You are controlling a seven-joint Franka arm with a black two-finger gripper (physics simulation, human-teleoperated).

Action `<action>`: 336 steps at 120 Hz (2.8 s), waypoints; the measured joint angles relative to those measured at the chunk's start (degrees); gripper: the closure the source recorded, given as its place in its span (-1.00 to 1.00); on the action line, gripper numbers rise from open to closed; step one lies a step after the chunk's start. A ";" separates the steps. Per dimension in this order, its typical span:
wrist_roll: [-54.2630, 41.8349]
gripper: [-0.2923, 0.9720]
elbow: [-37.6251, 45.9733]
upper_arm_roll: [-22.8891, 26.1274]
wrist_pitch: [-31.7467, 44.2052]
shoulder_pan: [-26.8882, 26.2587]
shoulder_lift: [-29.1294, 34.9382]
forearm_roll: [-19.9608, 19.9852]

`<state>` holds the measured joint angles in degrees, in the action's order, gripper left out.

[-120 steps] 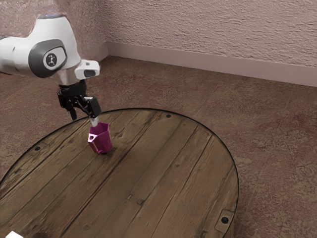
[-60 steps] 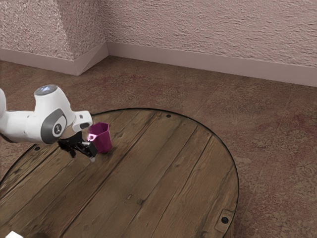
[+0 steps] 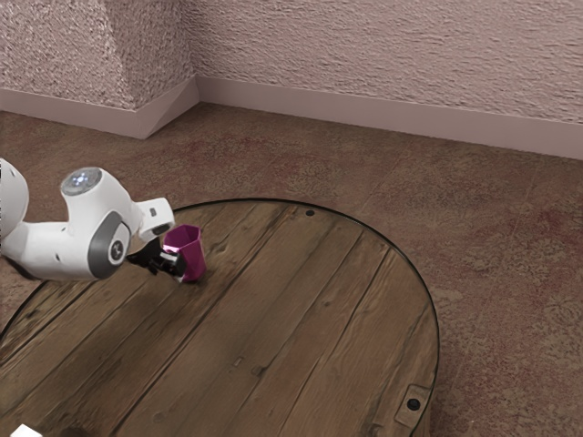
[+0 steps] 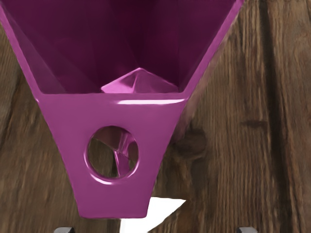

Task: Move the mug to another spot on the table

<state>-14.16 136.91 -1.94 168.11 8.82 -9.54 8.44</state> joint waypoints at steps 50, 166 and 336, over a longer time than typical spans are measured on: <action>-1.62 0.17 -2.26 0.10 4.35 0.06 -5.34 2.44; -3.50 0.58 9.52 11.51 12.98 -11.91 5.22 22.83; -11.98 -0.48 17.48 11.39 -2.95 -4.35 22.28 27.04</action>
<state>-26.13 154.38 9.45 165.16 4.46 12.74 35.49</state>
